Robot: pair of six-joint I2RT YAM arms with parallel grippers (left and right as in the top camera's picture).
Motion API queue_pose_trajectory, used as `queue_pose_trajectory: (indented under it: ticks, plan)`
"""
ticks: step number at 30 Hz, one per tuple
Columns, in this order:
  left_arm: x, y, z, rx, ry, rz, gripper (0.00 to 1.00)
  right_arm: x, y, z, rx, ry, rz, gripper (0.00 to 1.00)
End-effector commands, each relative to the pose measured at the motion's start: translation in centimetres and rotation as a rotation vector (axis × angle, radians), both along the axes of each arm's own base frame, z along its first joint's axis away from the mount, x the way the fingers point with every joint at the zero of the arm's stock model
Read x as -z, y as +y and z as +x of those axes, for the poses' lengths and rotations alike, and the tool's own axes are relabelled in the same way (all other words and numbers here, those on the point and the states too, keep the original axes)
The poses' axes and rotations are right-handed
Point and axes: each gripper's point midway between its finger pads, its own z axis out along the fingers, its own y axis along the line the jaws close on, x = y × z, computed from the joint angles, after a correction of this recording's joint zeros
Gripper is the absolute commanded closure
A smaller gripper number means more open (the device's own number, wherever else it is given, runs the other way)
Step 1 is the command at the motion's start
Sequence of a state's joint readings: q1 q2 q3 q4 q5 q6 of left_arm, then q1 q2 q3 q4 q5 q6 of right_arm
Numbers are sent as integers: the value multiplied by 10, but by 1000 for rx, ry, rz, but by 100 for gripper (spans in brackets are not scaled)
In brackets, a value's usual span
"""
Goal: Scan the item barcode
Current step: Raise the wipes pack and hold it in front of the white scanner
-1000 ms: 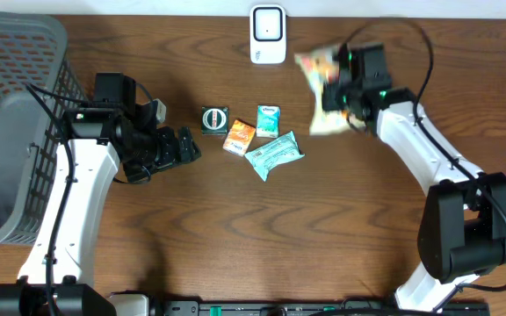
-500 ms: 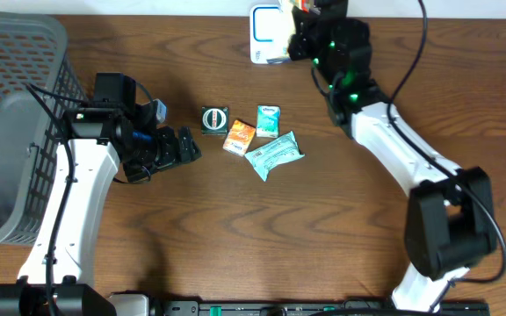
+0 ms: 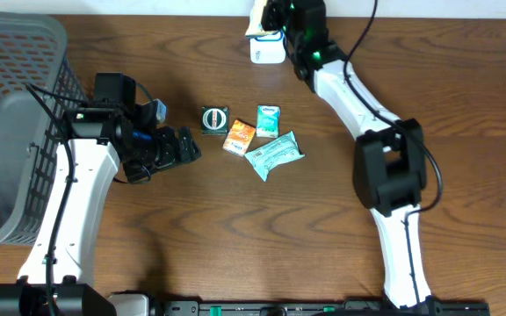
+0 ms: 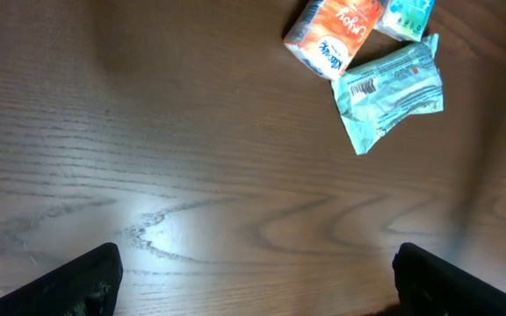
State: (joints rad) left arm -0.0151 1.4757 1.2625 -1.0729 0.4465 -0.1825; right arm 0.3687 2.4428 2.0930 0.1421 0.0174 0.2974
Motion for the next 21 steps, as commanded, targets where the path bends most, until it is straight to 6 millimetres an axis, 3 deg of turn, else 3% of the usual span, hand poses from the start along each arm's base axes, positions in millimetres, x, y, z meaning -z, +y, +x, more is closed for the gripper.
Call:
queue_pose_trajectory:
  ticks: [1,4,12,21]
  plan:
    - [2,-2,-1,15,7,-3,2,-8,-2,9,61,-42,-26,99]
    - [2,-2,-1,15,7,-3,2,3,-2,10,60,-24,-34,99]
    - [2,-2,-1,15,7,-3,2,2,-1,9,59,-26,-33,99]
    - [2,-2,-1,15,7,-3,2,-27,-15,-3,79,23,-35,99]
